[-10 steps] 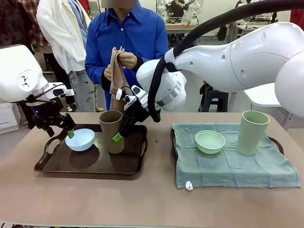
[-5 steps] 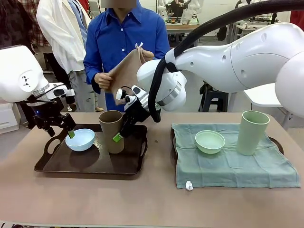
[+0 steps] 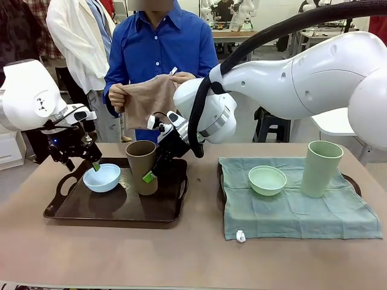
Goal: Set up a tray with a mat and arrange the tableware.
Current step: Pick up the Picnic Bowl and Reusable plastic cup from the Handle tray in front of the human's position and hold them in the air.
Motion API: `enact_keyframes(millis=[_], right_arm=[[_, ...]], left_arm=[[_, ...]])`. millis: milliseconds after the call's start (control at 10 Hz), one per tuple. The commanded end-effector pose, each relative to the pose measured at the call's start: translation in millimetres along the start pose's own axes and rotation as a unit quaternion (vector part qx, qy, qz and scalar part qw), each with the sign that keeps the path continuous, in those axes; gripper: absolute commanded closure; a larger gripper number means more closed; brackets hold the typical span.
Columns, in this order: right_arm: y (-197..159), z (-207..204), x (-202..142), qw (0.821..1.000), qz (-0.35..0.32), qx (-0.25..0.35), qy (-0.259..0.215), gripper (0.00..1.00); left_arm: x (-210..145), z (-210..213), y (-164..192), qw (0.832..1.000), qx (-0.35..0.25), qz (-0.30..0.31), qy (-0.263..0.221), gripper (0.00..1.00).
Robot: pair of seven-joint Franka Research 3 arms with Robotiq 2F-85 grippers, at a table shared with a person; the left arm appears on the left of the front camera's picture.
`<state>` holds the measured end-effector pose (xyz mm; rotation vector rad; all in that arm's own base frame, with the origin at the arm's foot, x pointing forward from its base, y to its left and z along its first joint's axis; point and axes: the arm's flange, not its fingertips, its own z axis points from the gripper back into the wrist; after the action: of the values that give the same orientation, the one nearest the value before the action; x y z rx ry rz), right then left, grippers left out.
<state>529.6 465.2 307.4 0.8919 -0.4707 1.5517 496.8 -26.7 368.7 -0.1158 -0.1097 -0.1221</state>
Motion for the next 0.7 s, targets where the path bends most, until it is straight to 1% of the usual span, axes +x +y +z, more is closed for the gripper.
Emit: enact_keyframes(millis=[0, 300, 400, 500, 600], right_arm=[[-6, -1, 3, 1.000, 0.004, 0.000, -0.003, 0.00], [-10, -1, 1, 1.000, 0.014, -0.005, -0.012, 0.00], [-11, -1, -1, 1.000, 0.026, -0.002, -0.010, 0.58], [-13, -1, -1, 0.999, 0.030, 0.000, -0.012, 0.60], [-12, -1, -2, 0.999, 0.031, 0.002, -0.014, 1.00]], left_arm=[[14, -15, 4, 1.000, 0.011, 0.016, 0.010, 0.00], [18, -25, 3, 1.000, 0.003, 0.010, 0.023, 0.00], [18, -29, 4, 1.000, -0.001, 0.006, 0.016, 0.00], [20, -30, 4, 1.000, -0.005, 0.007, 0.016, 0.54], [17, -30, 4, 1.000, -0.006, 0.008, 0.015, 0.54]])
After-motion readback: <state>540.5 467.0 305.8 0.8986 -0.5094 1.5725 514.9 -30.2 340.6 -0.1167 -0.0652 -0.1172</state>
